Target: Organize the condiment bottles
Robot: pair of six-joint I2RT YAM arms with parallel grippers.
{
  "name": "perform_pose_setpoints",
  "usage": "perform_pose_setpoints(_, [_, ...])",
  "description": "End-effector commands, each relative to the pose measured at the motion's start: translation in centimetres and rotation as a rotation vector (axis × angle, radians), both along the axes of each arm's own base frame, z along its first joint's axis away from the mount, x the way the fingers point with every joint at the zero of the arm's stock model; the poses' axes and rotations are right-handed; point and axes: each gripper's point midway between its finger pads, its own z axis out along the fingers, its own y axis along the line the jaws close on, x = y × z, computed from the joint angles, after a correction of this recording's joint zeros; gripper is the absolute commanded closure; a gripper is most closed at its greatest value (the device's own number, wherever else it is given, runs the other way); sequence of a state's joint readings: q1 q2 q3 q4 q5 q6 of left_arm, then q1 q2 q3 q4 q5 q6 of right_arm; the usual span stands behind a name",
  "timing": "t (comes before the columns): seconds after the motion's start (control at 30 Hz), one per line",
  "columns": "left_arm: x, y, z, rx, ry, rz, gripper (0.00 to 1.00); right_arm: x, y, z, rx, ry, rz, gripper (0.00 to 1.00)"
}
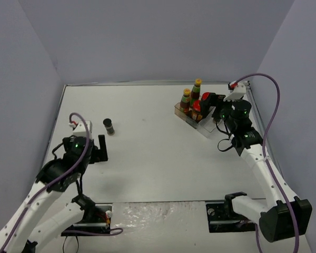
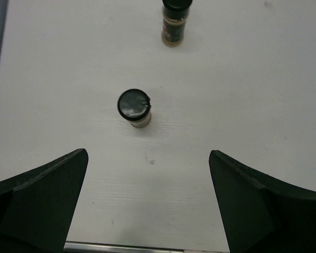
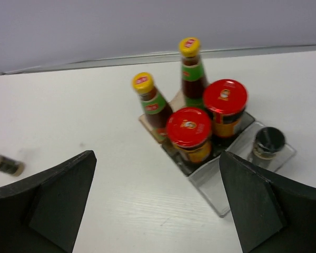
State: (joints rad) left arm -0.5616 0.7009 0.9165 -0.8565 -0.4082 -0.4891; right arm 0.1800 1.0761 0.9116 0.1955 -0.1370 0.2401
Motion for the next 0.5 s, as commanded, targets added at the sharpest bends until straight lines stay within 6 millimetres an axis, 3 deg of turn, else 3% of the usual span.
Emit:
perform_pose_setpoints(0.0, [1.8, -2.6, -0.4, -0.091, 0.073, 0.019, 0.03, -2.6, 2.9, 0.5, 0.087, -0.014, 0.111, 0.00])
perform_pose_setpoints(0.13, [4.2, -2.4, -3.1, -0.115, 0.191, 0.085, 0.03, -4.9, 4.5, -0.7, 0.135, 0.008, 0.201, 0.00])
perform_pose_setpoints(0.47, [6.4, 0.5, -6.0, -0.104, 0.305, 0.190, 0.03, -8.2, 4.6, -1.8, 0.123, 0.022, 0.253, 0.00])
